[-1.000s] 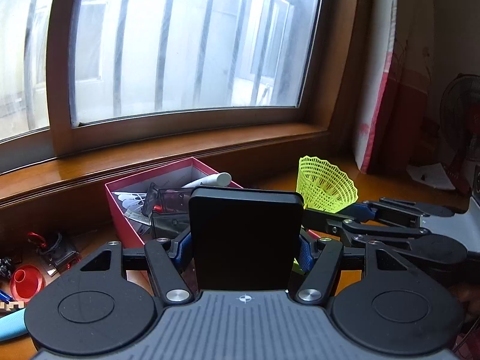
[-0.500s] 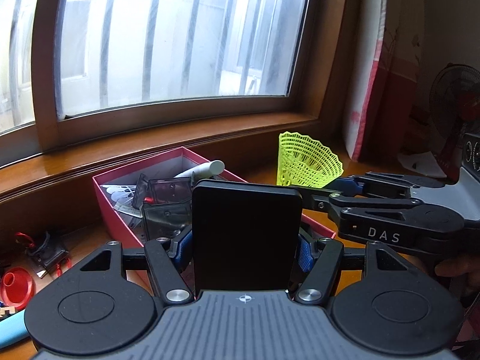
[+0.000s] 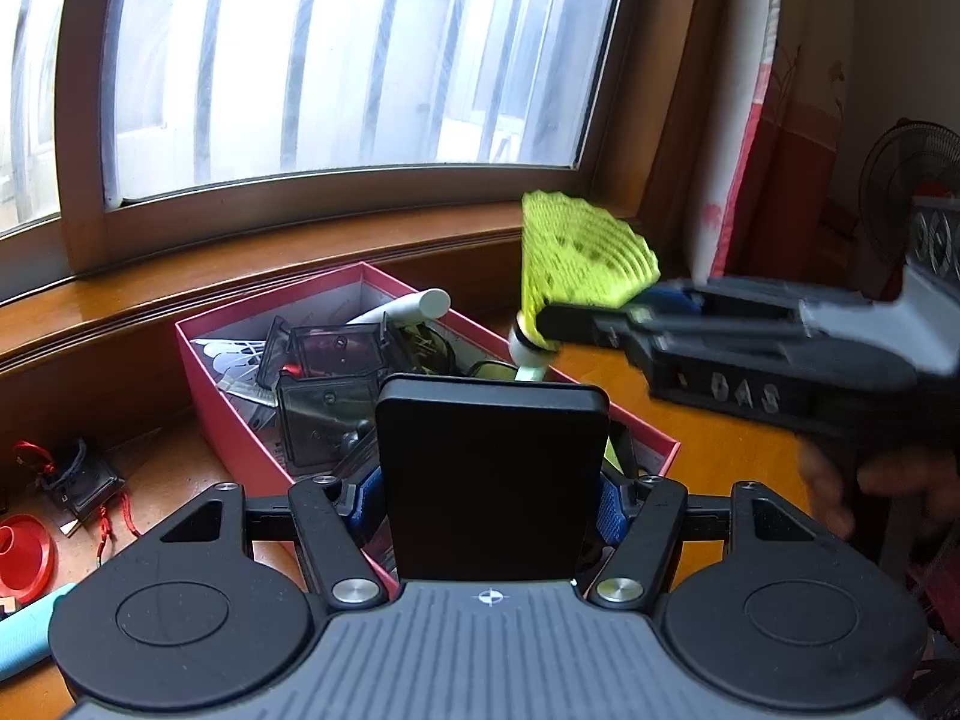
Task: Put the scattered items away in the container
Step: 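Carry the black stand and yellow shuttlecock over the red box with both grippers, then open the right gripper to drop the shuttlecock while the left gripper releases the stand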
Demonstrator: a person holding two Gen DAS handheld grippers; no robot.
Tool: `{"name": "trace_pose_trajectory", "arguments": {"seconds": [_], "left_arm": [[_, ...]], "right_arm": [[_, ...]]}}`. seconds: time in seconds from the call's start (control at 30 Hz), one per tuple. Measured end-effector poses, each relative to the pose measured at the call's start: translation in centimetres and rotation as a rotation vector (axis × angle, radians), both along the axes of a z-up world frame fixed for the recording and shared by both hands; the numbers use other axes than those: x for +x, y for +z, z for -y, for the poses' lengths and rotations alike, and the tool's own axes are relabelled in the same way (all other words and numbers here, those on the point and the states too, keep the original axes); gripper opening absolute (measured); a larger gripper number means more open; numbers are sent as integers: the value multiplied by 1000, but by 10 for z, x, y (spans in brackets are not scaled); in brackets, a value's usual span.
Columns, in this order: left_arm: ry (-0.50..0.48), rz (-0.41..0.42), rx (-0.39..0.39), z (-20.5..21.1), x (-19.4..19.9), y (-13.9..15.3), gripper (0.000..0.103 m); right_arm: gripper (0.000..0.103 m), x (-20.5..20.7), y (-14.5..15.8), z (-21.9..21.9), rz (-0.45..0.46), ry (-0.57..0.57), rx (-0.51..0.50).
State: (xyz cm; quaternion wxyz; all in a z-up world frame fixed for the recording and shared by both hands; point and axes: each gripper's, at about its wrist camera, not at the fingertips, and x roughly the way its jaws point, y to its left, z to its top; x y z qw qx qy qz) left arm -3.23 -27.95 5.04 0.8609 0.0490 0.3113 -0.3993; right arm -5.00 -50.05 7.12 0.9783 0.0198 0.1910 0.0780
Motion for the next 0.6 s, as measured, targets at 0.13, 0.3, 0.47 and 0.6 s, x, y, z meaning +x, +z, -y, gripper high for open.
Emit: {"name": "trace_pose_trajectory", "arguments": {"seconds": [0.13,0.3,0.47,0.6], "left_arm": [[10,-5,-6,0,2,-1,65],[18,-11,-14,1,4,-2,65],[33,-17,-14,0,7,-3,65],[41,-23,-21,0,11,-4,65]], "right_arm": [[37,22,11,-1,24,42,-20],[37,64,18,-1,9,93,-22],[37,112,12,-5,-49,120,-32],[38,143,5,-10,-88,133,-54]]}}
